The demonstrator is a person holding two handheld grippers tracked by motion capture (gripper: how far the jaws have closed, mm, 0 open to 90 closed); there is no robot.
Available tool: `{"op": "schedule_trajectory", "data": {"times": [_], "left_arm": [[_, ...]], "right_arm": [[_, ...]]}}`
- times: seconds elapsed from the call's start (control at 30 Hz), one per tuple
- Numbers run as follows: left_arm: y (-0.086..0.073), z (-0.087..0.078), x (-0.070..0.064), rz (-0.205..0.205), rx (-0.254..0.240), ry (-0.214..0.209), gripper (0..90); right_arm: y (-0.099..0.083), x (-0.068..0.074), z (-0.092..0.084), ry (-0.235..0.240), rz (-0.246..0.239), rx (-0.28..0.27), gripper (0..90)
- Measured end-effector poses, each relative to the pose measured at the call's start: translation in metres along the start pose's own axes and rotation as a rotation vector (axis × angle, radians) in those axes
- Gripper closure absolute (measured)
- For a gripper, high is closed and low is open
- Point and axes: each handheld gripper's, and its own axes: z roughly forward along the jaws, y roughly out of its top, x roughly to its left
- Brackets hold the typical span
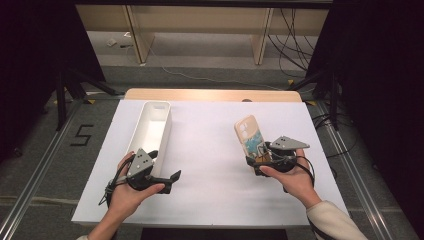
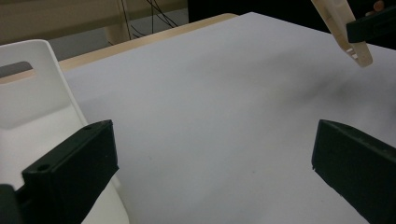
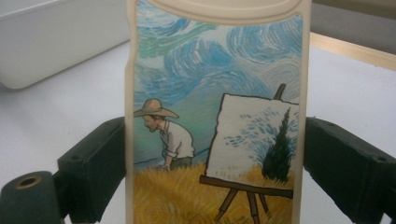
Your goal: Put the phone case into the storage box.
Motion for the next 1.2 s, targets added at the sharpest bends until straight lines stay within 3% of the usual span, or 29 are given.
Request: {"op": "schedule_trajectory", "data": {"times": [0.4,1.2], "left_arm": [[0.012,0.009,-0.005,-0.002,-0.016,-0.025,0.0],[0.048,0.045,-0.017,0.034,-0.050,-0.091,0.0]], "right_arm": [[0.001,0.010,0.003,0.020,-0.013,-0.016,11.2],[0.004,0.020,0.008,0.032,-0.027,-0.039,11.3]]}}
